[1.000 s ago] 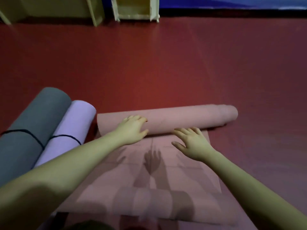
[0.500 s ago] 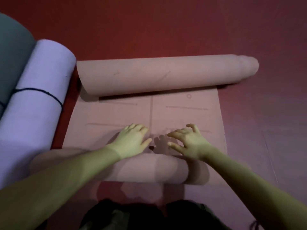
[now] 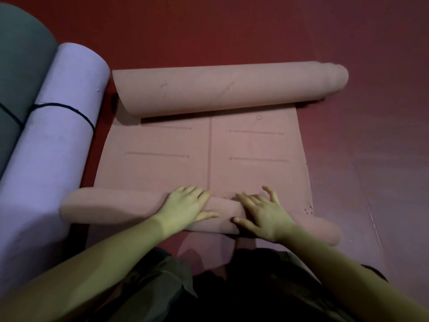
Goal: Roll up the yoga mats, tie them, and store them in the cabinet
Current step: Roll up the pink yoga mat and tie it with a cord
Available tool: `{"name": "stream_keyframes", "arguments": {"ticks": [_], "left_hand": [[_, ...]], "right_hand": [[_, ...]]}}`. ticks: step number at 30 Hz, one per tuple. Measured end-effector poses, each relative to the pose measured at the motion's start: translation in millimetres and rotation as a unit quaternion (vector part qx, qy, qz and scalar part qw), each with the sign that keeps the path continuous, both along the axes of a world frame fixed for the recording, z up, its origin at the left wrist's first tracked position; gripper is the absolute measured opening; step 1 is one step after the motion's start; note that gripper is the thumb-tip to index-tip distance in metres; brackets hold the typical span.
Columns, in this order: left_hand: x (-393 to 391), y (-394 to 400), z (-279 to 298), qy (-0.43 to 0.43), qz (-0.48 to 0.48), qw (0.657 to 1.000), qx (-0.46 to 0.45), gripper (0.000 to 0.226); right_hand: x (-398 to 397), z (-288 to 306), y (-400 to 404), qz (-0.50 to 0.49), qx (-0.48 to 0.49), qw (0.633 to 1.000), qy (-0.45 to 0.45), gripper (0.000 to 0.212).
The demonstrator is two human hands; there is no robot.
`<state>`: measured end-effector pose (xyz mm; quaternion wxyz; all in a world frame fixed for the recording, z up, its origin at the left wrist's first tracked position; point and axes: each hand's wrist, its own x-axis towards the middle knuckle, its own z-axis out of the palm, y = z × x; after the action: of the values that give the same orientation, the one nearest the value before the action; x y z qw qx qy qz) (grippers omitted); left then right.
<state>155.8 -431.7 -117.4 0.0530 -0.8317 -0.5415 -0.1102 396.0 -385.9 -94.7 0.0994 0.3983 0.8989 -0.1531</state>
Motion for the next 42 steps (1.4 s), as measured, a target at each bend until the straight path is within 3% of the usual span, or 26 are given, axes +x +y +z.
{"name": "stream_keyframes", "arguments": {"ticks": [4, 10, 14, 20, 26, 35, 38, 42], "left_hand": [[2, 5, 0, -0.006, 0.030, 0.997, 0.067, 0.040], [-14, -20, -13, 0.021, -0.022, 0.998, 0.060, 0.055], [-20, -33, -29, 0.060, 0.039, 0.996, 0.044, 0.059], [-24, -38, -33, 0.051, 0.127, 0.989, 0.058, 0.060], [-28, -38, -32, 0.040, 0.061, 0.992, 0.104, 0.053], [-38, -45, -45, 0.015, -0.014, 1.000, 0.018, 0.055], [-37, -44, -50, -0.003, -0.009, 1.000, -0.012, 0.056], [-37, -33, -52, 0.037, 0.023, 0.999, 0.004, 0.058]], "right_hand": [[0, -1, -6, -0.045, 0.186, 0.979, 0.068, 0.046], [-4, -20, -26, -0.042, 0.197, 0.976, 0.083, 0.055], [-11, -37, -31, -0.084, 0.245, 0.964, 0.058, 0.054], [-22, -44, -28, -0.138, 0.310, 0.938, 0.071, 0.040], [-18, -54, -38, -0.135, 0.312, 0.936, 0.096, 0.038], [-3, -59, -38, 0.005, 0.278, 0.957, 0.088, 0.031], [-3, -62, -41, -0.001, 0.250, 0.964, 0.088, 0.033], [-5, -64, -34, 0.002, 0.285, 0.954, 0.089, 0.037]]}}
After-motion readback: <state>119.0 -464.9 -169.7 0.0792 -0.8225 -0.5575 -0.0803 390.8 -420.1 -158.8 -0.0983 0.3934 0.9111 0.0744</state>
